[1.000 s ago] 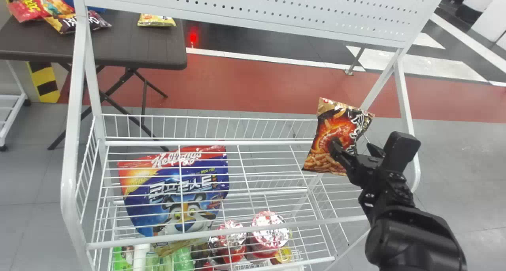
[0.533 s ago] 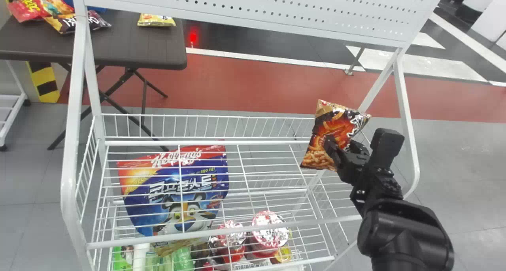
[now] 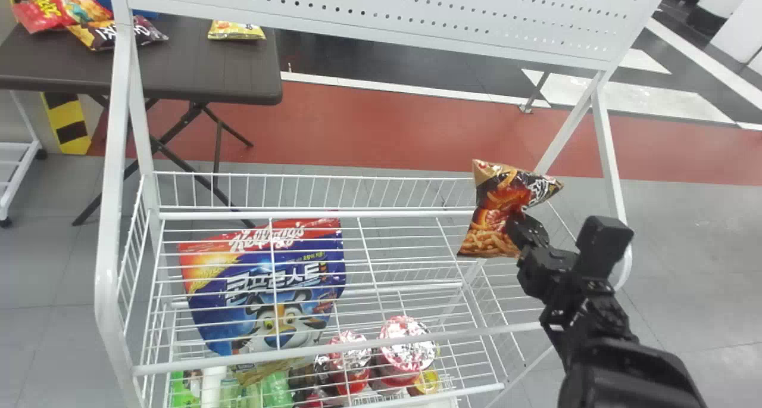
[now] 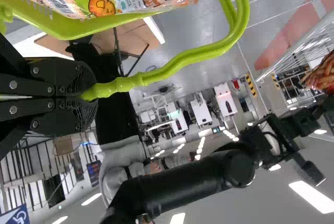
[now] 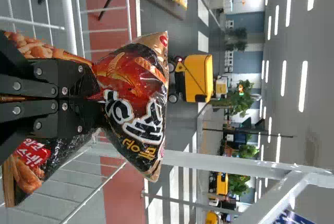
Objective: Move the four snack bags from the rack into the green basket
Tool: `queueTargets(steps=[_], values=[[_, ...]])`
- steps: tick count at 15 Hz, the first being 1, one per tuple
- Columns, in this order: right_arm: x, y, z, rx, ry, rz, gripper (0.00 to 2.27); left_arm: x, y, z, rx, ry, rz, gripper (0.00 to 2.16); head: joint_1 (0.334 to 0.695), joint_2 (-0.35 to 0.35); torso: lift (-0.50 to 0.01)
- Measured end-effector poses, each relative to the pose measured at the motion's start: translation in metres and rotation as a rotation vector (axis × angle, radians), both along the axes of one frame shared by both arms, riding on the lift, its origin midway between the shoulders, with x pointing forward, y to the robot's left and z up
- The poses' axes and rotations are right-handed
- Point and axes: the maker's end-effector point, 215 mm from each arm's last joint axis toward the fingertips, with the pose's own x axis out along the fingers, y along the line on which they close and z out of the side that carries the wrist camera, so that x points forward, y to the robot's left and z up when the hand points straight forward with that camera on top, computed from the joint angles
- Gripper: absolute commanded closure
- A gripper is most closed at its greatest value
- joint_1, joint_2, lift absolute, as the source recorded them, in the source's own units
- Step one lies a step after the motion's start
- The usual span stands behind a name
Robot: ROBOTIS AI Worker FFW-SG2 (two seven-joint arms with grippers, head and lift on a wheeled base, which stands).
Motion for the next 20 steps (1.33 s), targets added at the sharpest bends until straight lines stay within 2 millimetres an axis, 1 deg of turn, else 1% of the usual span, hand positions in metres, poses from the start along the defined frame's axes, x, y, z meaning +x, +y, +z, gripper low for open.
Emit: queueTargets(steps=[3, 4, 6, 7, 8, 9, 10, 11, 13, 14, 16, 20], values=[[-0.039, 0.029, 0.031, 0.022, -0.041, 0.05, 2.1, 0.001, 0.001, 0.001, 0.0, -0.003, 0.0, 1.85, 0.695, -0.35, 0.0], [-0.056, 0.044, 0.041, 0.039, -0.042, 0.083, 2.1, 0.001, 0.001, 0.001, 0.0, -0.003, 0.0, 1.85, 0.695, -0.35, 0.0], [-0.091, 0.076, 0.05, 0.081, -0.007, 0.155, 2.1, 0.002, 0.001, 0.001, 0.0, -0.004, 0.002, 1.85, 0.695, -0.35, 0.0], [-0.11, 0.095, 0.045, 0.107, 0.036, 0.196, 2.1, 0.003, 0.002, 0.001, 0.001, -0.004, 0.005, 1.85, 0.695, -0.35, 0.0], [-0.126, 0.112, 0.036, 0.136, 0.088, 0.239, 2.1, 0.003, 0.003, 0.001, 0.0, -0.002, 0.009, 1.85, 0.695, -0.35, 0.0], [-0.144, 0.133, 0.015, 0.185, 0.17, 0.293, 2.1, 0.002, 0.004, 0.0, 0.001, 0.001, 0.016, 1.85, 0.695, -0.35, 0.0], [-0.164, 0.154, -0.012, 0.249, 0.272, 0.341, 2.1, 0.002, 0.006, -0.001, 0.001, 0.001, 0.024, 1.85, 0.695, -0.35, 0.0], [-0.186, 0.17, -0.039, 0.315, 0.373, 0.372, 2.1, 0.002, 0.006, -0.001, 0.002, 0.001, 0.03, 1.85, 0.695, -0.35, 0.0], [-0.229, 0.194, -0.081, 0.416, 0.529, 0.405, 2.1, 0.003, 0.006, -0.002, 0.003, 0.001, 0.034, 1.85, 0.695, -0.35, 0.0], [-0.253, 0.21, -0.098, 0.476, 0.605, 0.431, 2.1, 0.003, 0.005, -0.002, 0.003, 0.0, 0.032, 1.85, 0.695, -0.35, 0.0], [-0.286, 0.235, -0.117, 0.549, 0.701, 0.464, 2.1, 0.004, 0.003, -0.001, 0.001, -0.004, 0.028, 1.85, 0.695, -0.35, 0.0], [-0.317, 0.266, -0.13, 0.612, 0.807, 0.502, 2.1, 0.004, 0.002, -0.001, 0.0, -0.005, 0.028, 1.85, 0.695, -0.35, 0.0]])
